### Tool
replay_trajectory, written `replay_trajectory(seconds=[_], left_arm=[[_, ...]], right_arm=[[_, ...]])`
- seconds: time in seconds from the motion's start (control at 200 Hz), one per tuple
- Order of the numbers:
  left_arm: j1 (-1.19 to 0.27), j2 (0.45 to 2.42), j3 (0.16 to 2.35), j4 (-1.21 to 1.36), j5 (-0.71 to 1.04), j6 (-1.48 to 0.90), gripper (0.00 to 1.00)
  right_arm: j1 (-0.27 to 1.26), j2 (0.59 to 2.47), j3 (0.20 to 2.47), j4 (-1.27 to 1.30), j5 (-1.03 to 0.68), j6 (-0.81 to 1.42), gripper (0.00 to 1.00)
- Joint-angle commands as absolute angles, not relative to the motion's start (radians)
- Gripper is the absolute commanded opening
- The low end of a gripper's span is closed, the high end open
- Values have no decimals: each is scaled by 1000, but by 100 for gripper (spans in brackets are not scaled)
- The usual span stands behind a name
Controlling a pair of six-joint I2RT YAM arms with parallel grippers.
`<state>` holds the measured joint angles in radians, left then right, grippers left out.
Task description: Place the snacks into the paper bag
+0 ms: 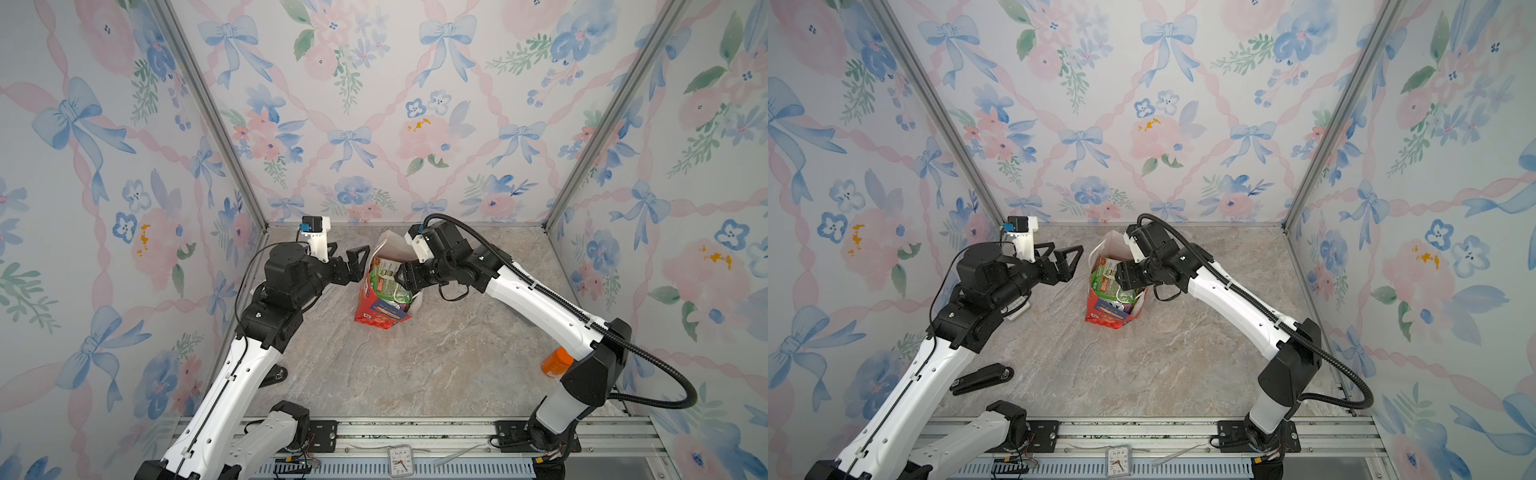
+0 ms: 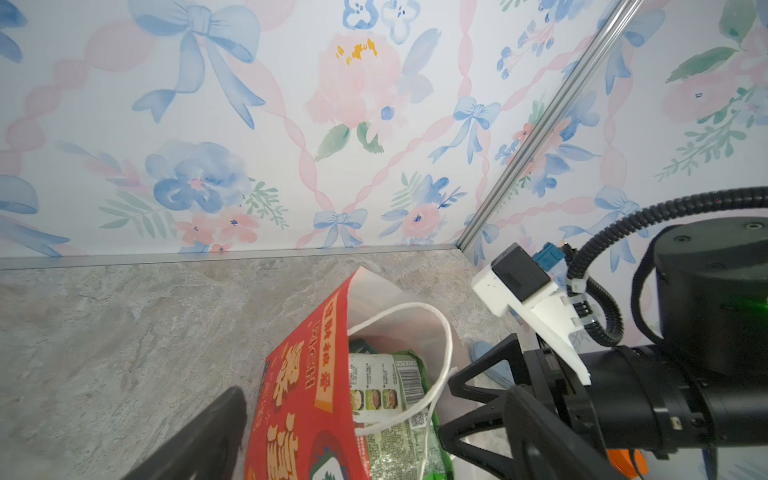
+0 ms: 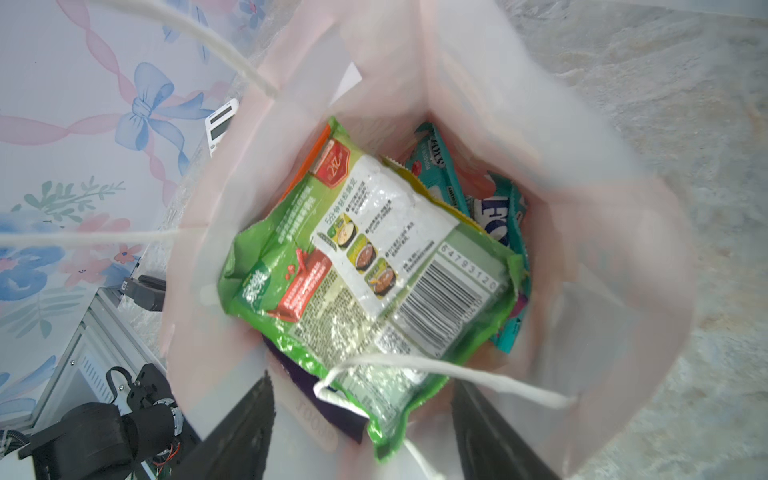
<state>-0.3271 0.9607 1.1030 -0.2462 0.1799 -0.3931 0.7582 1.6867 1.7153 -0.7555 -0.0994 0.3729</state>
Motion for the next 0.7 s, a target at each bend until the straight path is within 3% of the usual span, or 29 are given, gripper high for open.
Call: replay_trajectory(seconds=[0.0, 0.495, 0.695], left_arm=[[-328, 942, 1075, -214, 99, -366, 98], [-274, 933, 1001, -178, 81, -399, 98], [-221, 921, 957, -158, 55, -393, 98]], right_arm=[[741, 1660, 1736, -771, -76, 353, 71], [717, 1621, 1773, -799, -63, 329, 74], [658, 1521, 1709, -758, -50, 316, 82]])
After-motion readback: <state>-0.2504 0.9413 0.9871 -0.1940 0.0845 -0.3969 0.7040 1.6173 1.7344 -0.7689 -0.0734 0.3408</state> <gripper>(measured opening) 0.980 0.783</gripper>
